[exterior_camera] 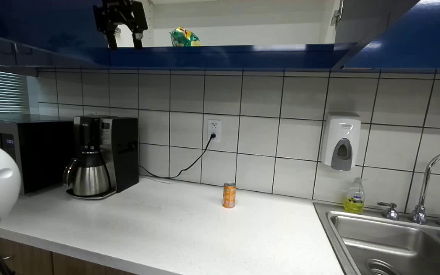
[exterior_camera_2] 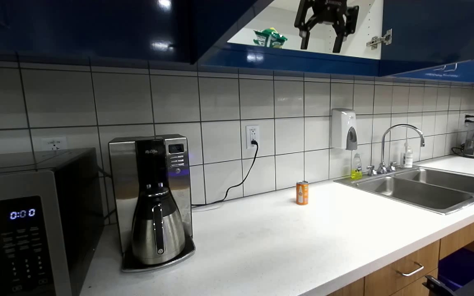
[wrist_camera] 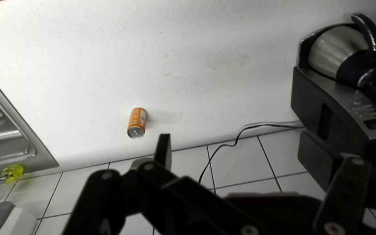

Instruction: Pick up the green lays packet and put inside the bottom compartment of the blue cabinet

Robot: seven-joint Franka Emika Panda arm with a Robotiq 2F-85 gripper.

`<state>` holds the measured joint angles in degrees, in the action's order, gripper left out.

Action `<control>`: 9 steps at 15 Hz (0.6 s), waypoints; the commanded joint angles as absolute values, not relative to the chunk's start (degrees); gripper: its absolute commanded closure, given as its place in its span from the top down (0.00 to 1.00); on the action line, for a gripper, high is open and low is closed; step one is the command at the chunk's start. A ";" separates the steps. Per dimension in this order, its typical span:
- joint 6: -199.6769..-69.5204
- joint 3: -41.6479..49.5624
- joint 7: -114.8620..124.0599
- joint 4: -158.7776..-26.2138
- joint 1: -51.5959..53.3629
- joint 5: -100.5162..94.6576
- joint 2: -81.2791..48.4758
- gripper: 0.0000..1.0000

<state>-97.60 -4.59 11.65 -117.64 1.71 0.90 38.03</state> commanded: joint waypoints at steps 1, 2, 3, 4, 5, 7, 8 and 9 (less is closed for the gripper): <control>-98.16 -3.59 8.53 -126.17 2.03 1.79 42.73 1.00; -98.07 -3.60 8.16 -127.94 1.93 1.50 43.37 1.00; -97.75 -3.68 7.99 -129.53 1.75 1.13 44.03 1.00; -97.86 -3.50 7.60 -131.28 1.88 1.35 44.76 1.00; -97.91 -3.32 7.20 -132.93 1.99 1.50 45.44 1.00; -97.01 -3.39 6.76 -135.27 1.85 1.13 46.33 1.00; -97.05 -3.42 6.53 -136.42 1.88 1.06 46.81 1.00; -96.78 -3.61 6.40 -137.36 1.89 0.90 47.22 1.00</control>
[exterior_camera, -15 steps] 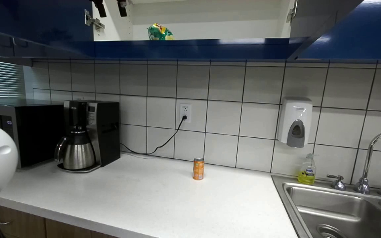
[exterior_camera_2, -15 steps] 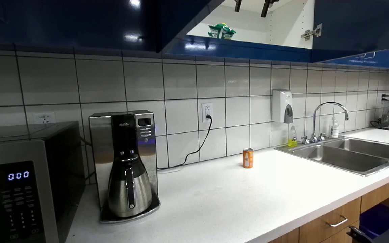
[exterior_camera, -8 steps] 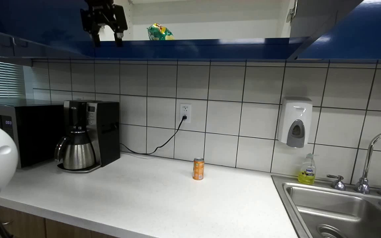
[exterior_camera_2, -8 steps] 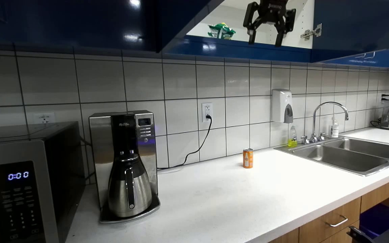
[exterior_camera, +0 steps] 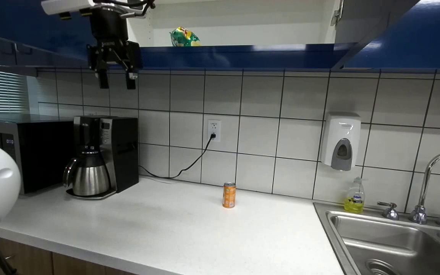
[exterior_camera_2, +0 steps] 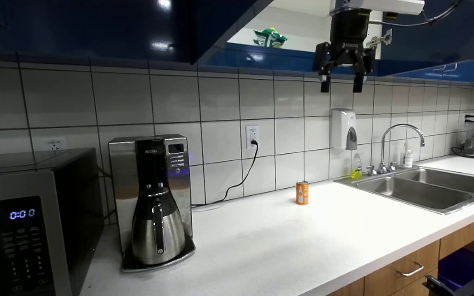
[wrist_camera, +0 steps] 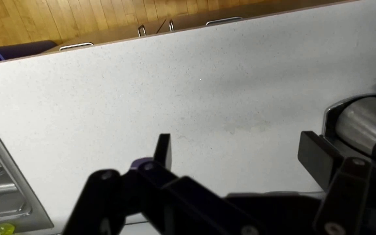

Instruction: Pick up the green lays packet and put inside the bottom compartment of the blue cabinet

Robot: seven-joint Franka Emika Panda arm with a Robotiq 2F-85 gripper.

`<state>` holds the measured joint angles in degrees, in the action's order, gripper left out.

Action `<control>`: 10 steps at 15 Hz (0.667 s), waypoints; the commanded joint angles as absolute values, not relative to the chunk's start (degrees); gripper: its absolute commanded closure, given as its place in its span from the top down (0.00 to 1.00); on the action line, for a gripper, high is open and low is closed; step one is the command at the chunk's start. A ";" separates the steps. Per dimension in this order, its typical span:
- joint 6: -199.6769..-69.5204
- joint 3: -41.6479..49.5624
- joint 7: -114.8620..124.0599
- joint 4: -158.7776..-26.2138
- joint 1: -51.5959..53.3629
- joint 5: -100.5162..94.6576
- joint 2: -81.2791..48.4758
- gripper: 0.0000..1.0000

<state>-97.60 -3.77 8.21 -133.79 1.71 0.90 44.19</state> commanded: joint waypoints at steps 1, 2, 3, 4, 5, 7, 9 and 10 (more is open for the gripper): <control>-96.72 -3.76 6.26 -138.15 1.85 0.64 47.57 1.00; -96.53 -3.69 5.72 -138.74 2.02 0.63 47.78 1.00; -97.45 -3.99 7.23 -136.71 1.37 1.04 45.33 1.00; -97.45 -3.97 7.03 -137.33 1.39 1.03 45.59 1.00; -97.45 -3.97 6.92 -137.65 1.40 1.02 45.76 1.00; -97.45 -3.96 6.80 -137.80 1.41 1.02 45.90 1.00; -97.45 -3.95 6.73 -137.81 1.42 1.01 45.98 1.00; -97.45 -3.95 6.71 -137.82 1.42 1.01 46.01 1.00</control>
